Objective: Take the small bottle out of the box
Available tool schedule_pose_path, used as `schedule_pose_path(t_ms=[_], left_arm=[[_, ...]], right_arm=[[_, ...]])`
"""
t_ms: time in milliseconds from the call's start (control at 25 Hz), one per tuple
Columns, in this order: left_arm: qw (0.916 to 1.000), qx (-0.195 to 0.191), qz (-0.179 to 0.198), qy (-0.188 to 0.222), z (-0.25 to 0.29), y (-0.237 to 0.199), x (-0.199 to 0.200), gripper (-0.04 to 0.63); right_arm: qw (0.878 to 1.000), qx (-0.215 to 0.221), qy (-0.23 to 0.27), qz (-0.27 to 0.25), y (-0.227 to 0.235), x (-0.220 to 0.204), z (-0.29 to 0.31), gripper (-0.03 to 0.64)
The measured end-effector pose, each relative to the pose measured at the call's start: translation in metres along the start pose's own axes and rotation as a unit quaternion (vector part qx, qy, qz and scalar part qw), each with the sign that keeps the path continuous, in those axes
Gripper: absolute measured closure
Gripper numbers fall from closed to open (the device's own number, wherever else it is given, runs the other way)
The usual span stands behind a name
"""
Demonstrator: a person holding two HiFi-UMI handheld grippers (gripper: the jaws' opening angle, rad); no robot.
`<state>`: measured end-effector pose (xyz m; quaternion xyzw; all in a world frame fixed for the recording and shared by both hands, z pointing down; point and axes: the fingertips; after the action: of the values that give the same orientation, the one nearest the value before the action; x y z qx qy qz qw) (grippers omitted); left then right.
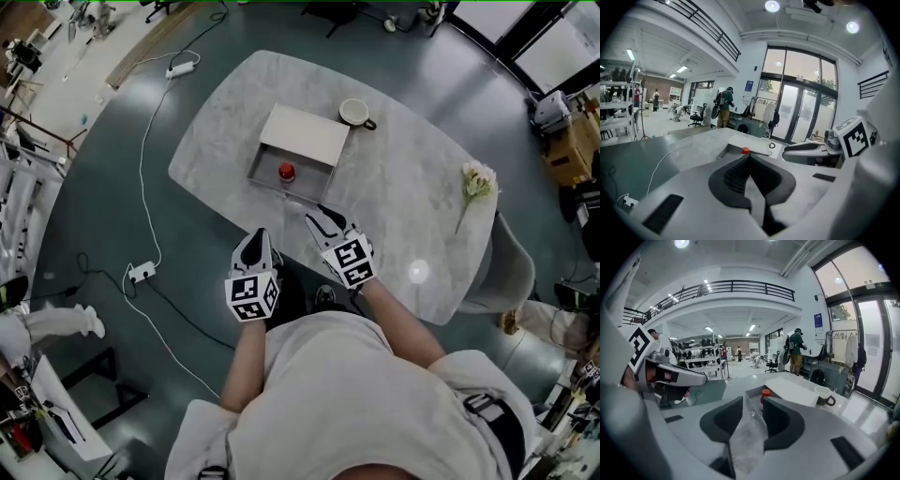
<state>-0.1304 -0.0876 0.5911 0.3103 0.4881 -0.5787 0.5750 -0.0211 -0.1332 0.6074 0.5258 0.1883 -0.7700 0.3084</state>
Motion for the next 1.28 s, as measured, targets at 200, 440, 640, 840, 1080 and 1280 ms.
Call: schedule_pose_path(t_ms=[200, 440, 640, 840, 1080, 1280], left_arm=[[0.9998, -0.009, -0.003, -0.016, 0.025, -0.014, -0.001, 0.572], [0.9995, -0.019, 0.0, -0.025, 0.05, -0.033, 0.006, 0.572], [0.9991, -0.019, -0.004, -0.037, 0.063, -0.055, 0.008, 0.572], [0.9987, -0.023, -0.004, -0.046, 0.075, -0.077, 0.014, 0.572], [0.9982, -0.027, -0.007, -0.053, 0.093, -0.101, 0.019, 0.572], [0.9977, -0.032, -0.007, -0.059, 0.107, -0.118, 0.021, 0.572]], right_arm=[[1.0, -0.005, -0.015, 0.008, 0.011, -0.004, 0.026, 0.488], [0.999, -0.003, -0.039, 0.007, 0.017, -0.006, 0.057, 0.471], [0.999, -0.004, -0.046, 0.01, 0.019, -0.003, 0.084, 0.459], [0.998, -0.019, -0.06, 0.002, 0.028, -0.004, 0.109, 0.454], [0.996, -0.032, -0.088, 0.001, 0.035, -0.01, 0.134, 0.443], [0.993, -0.039, -0.108, -0.014, 0.043, -0.016, 0.154, 0.436]])
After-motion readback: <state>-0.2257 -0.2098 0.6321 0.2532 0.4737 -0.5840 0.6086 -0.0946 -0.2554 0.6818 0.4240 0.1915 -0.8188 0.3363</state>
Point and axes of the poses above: the fingertips, and each gripper's own axes: z forward along the fingers, y to its right, x out of its top, and after that the axes turned 5 degrees about y, right-handed
